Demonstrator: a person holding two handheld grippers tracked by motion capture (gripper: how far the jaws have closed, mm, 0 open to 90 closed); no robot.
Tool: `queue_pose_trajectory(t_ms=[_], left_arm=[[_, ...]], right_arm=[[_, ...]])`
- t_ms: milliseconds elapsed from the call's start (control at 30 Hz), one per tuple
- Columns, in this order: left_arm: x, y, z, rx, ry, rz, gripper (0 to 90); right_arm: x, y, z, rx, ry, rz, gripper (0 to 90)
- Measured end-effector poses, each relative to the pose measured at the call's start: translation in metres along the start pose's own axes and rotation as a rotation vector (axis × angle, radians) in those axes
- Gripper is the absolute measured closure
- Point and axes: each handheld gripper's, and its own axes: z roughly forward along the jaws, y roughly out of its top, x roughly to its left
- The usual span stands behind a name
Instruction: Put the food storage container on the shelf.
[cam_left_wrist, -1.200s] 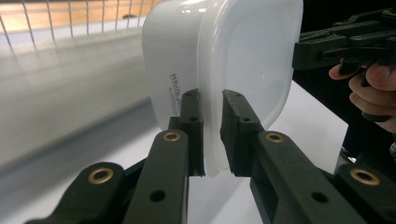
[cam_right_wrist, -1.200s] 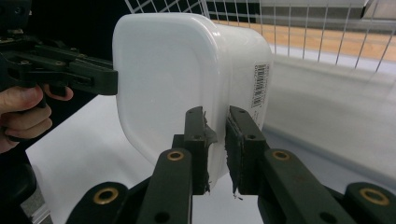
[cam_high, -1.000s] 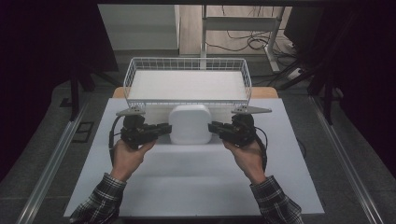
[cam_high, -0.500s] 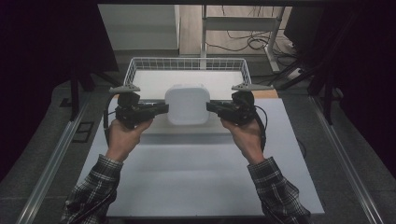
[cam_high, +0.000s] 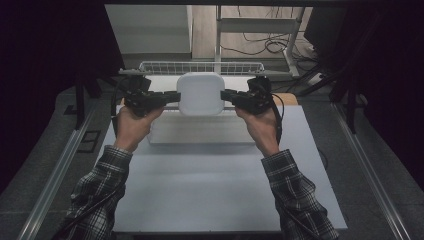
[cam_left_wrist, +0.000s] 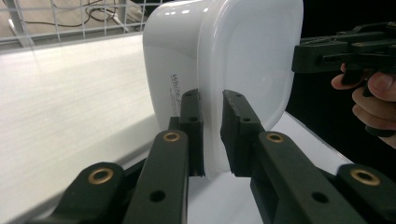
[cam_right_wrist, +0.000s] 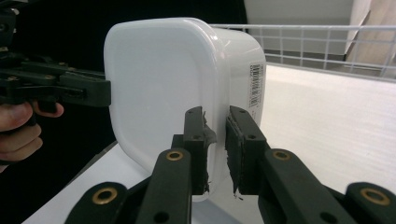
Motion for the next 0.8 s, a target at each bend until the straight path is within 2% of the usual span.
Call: queue_pose_trajectory(t_ms=[233, 433, 567, 700, 800], left_arm=[[0.009, 0.009, 0.010, 0.018, 0.003, -0.016, 79.5], [0.016, 0.012, 0.015, 0.002, -0.023, -0.047, 78.4], [0.019, 0.011, 0.019, -0.014, -0.048, -0.064, 71.2], [0.018, 0.010, 0.025, 0.001, -0.010, -0.042, 71.0], [0.021, 0.011, 0.026, -0.007, -0.018, -0.062, 72.9]], right_arm=[[-0.010, 0.008, 0.007, 0.018, -0.017, 0.025, 77.4], [-0.014, 0.012, 0.011, 0.023, -0.025, 0.050, 76.5], [-0.012, 0.014, 0.014, 0.029, -0.040, 0.030, 73.3], [-0.010, 0.017, 0.020, 0.034, -0.080, -0.007, 67.3], [-0.010, 0.018, 0.025, 0.041, -0.105, -0.024, 65.4]])
